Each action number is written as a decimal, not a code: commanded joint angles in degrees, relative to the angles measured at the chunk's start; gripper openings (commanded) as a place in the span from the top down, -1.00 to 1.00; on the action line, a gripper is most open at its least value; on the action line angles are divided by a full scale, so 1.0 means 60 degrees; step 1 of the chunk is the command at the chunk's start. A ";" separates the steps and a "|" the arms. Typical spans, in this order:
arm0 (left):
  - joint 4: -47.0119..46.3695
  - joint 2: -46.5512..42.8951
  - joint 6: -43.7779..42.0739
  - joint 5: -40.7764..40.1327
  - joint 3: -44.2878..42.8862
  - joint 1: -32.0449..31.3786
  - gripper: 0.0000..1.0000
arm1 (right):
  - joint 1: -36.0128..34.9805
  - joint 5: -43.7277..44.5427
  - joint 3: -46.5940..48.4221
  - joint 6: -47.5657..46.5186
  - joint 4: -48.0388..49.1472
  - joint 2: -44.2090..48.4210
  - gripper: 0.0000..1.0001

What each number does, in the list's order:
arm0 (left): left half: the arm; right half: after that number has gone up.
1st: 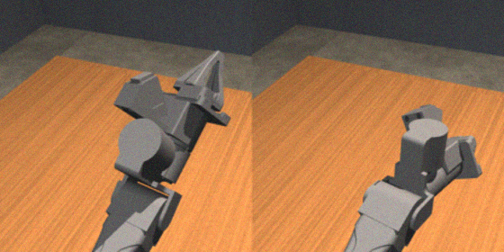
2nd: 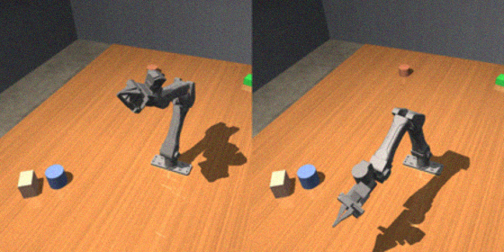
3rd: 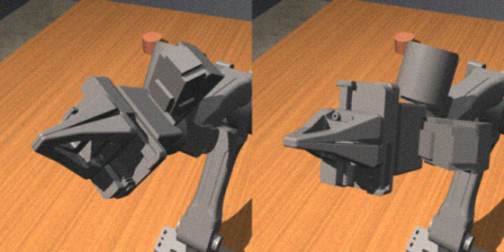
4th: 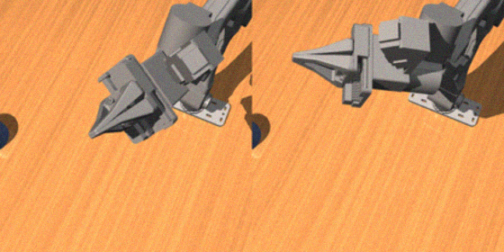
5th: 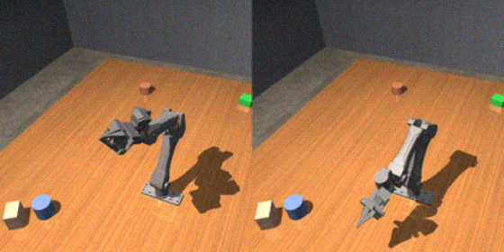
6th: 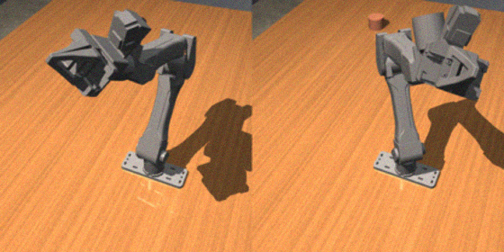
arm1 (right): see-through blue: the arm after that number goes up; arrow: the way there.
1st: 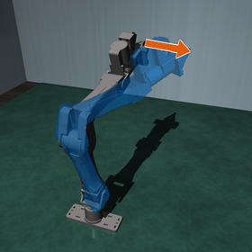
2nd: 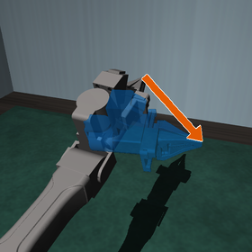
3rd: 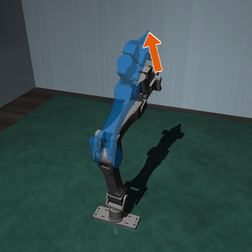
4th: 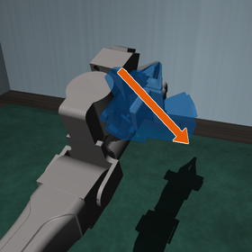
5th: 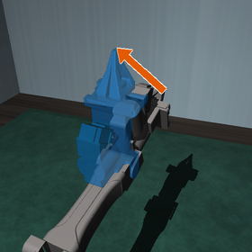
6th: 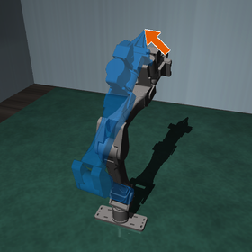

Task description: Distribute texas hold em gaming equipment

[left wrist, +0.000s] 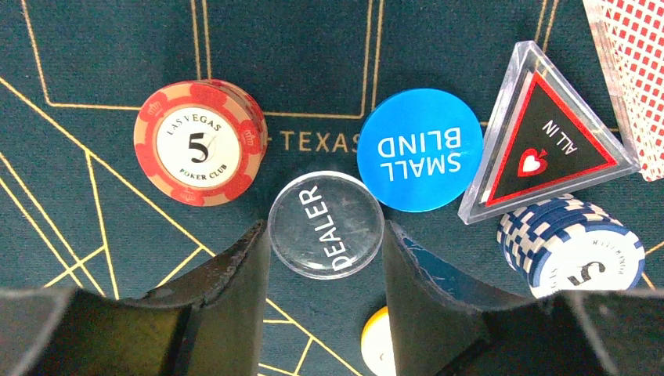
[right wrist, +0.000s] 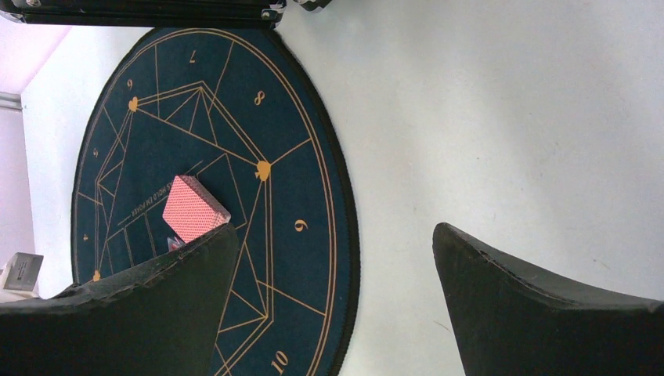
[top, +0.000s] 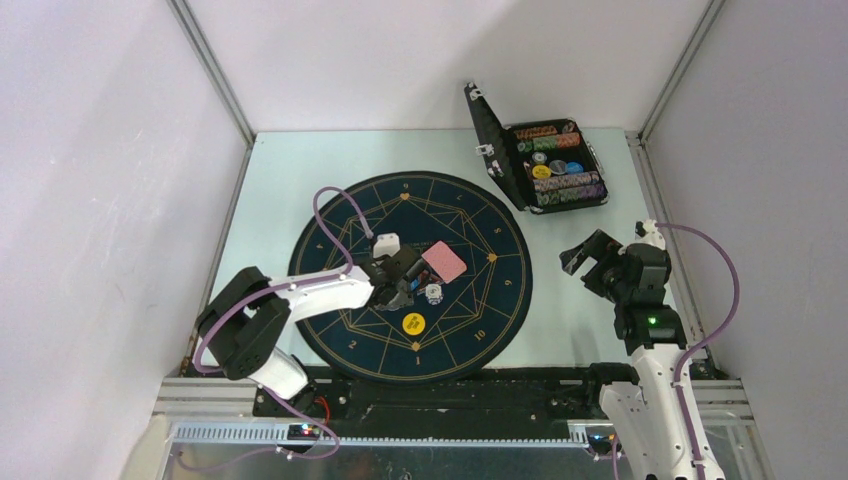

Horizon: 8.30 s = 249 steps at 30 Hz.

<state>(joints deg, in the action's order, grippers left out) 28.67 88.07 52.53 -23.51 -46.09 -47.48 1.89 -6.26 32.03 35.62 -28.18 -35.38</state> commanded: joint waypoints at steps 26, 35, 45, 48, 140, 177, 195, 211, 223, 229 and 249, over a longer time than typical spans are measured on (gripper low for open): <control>0.3201 -0.3965 0.0573 -0.1565 0.0303 -0.1088 0.92 | 0.0051 0.0253 -0.0109 0.0112 0.0274 0.0094 -0.94; 0.2363 -0.4638 0.1201 -0.0930 0.1939 -0.0379 0.93 | 0.0051 0.0304 -0.0109 0.0128 0.0251 0.0035 -0.94; 0.1867 -0.4648 0.1109 -0.0680 0.2231 -0.0202 0.92 | 0.0051 0.0304 -0.0109 0.0104 0.0283 -0.0108 -0.94; 0.1571 -0.4732 0.0889 -0.0391 0.2257 -0.0211 0.93 | 0.0051 0.0228 -0.0109 0.0098 0.0315 -0.0162 -0.95; -0.0268 0.0094 -0.6235 0.3023 -0.3243 0.3131 -0.99 | 0.0124 -0.0537 -0.0109 -0.0089 0.0426 -0.0491 -0.99; 0.0700 0.1089 -1.6709 0.5223 -0.3724 0.2011 -0.99 | 0.0183 0.2907 0.0015 -0.0149 0.0136 0.0294 -0.99; 0.1628 0.1750 -1.7298 0.6645 -0.3264 0.2015 -1.00 | 0.0183 0.3058 0.0389 -0.0469 0.0030 -0.0367 -0.99; 0.0793 0.2197 -1.6555 0.5392 -0.2816 0.1871 -0.99 | 0.0183 0.3088 0.0389 -0.0275 0.0081 -0.0461 -0.99; 0.1291 0.2555 -1.7045 0.5210 -0.3401 0.1502 -0.99 | 0.0168 0.2941 0.0389 -0.0286 0.0340 -0.0810 -0.99; 0.1528 0.2693 -1.7338 0.5303 -0.3613 0.1502 -0.96 | 0.0168 0.2997 0.0389 -0.0293 0.0181 -0.0636 -0.99; 0.1590 0.2770 -1.7680 0.5448 -0.3840 0.1494 -0.30 | 0.0169 0.2730 0.0389 -0.0381 0.0281 -0.0588 -0.99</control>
<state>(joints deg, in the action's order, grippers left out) 41.39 104.27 -51.59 9.72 -67.72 -38.41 2.76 10.31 31.77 33.63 -28.21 -39.24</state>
